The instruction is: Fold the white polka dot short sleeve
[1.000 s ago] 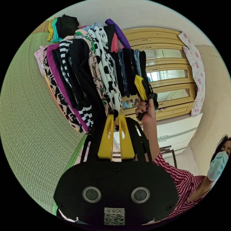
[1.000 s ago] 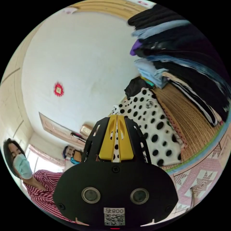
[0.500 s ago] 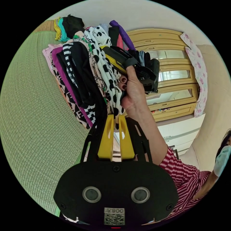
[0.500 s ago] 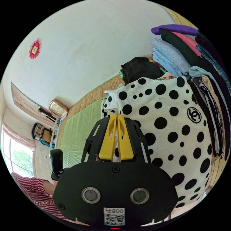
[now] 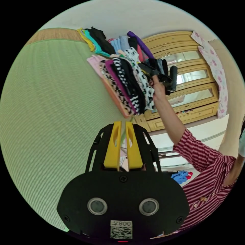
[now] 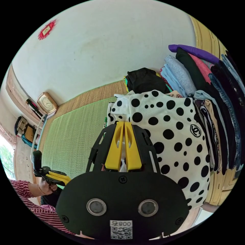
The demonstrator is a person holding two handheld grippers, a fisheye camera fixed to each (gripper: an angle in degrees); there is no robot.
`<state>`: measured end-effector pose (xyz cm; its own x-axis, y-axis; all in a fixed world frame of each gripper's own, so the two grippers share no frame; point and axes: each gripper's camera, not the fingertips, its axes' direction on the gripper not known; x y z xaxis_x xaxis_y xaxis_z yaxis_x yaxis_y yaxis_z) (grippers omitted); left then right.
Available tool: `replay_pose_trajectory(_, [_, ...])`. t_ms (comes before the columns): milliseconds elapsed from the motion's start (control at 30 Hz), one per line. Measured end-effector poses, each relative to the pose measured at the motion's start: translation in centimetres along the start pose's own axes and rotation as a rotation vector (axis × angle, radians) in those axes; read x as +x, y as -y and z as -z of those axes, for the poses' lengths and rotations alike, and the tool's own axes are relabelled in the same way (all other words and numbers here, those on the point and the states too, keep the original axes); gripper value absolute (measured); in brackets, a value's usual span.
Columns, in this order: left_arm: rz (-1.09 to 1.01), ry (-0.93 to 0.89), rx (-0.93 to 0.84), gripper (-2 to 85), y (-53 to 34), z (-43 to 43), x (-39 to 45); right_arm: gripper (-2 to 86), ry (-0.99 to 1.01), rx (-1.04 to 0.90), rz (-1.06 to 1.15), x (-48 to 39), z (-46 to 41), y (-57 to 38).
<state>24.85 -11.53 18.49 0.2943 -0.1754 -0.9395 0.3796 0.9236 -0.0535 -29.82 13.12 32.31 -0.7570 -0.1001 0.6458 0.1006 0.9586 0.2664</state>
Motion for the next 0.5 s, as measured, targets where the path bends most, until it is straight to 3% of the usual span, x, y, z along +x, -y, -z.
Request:
replay_pose_trajectory(267, [0.094, 0.408, -0.066, 1.8, -9.9, 8.5, -6.5, 0.1, -0.092, 0.02, 0.005, -3.5, 1.5, -1.0])
replay_pose_trajectory(500, [-0.038, 0.525, -0.107, 0.5, -13.5, 9.4, -6.2, 0.2, -0.186, 0.002, 0.036, -7.0, 1.0, -1.6])
